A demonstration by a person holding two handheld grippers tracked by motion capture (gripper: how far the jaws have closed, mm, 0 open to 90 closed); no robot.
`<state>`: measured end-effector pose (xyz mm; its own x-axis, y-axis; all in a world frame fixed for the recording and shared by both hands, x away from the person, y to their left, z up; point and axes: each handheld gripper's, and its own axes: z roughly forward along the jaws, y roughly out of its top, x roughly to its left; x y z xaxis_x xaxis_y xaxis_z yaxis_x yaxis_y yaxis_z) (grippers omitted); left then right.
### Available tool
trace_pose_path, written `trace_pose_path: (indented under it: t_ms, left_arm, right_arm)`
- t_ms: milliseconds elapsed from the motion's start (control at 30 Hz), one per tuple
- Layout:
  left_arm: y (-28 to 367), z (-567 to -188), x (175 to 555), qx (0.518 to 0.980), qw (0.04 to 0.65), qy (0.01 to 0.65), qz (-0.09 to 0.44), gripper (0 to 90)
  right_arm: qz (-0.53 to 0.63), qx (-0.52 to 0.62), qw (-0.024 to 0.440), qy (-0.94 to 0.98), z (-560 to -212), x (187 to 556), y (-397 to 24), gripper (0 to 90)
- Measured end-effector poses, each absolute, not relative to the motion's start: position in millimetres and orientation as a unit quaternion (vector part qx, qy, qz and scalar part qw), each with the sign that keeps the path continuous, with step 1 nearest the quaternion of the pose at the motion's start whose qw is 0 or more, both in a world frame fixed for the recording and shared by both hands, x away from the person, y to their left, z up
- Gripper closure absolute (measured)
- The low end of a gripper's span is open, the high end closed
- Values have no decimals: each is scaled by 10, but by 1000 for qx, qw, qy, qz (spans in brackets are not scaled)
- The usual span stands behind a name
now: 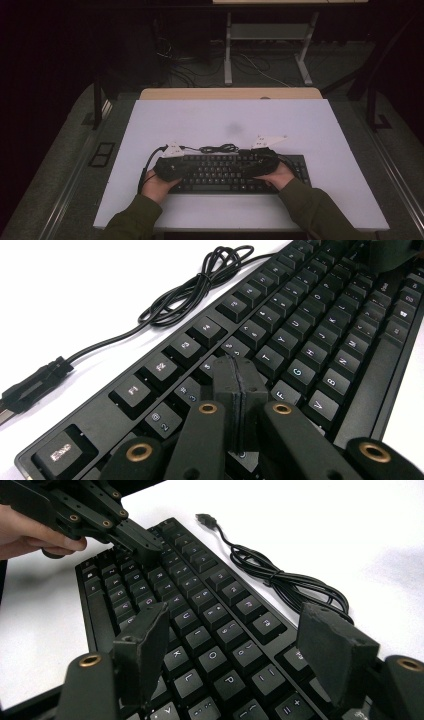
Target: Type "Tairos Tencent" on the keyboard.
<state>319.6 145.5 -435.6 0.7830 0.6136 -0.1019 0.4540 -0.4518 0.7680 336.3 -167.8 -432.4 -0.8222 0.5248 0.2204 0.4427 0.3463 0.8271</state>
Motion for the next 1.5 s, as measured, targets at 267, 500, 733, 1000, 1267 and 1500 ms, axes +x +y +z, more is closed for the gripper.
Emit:
trace_pose_path:
  t_ms: [267,500,733,1000,1267,1500]
  left_arm:
    - [1455,-4359,3197,849,416,313,94,887]
    - [1448,-4385,3199,847,417,317,91,887]
    - [1461,-4353,3194,844,421,318,95,887]
    - [1488,-4325,3178,840,429,320,93,868]
    - [1505,-4313,3157,836,437,321,86,769]
    - [1503,-4320,3141,835,439,319,84,635]
  right_arm:
    - [489,295,43,820,-4323,3361,-1677,288]
    - [488,295,43,820,-4325,3361,-1676,288]
    - [490,295,43,819,-4322,3362,-1679,288]
    - [490,295,45,819,-4317,3369,-1686,288]
    - [489,301,39,818,-4306,3405,-1660,269]
    - [489,298,34,819,-4283,3423,-1576,251]
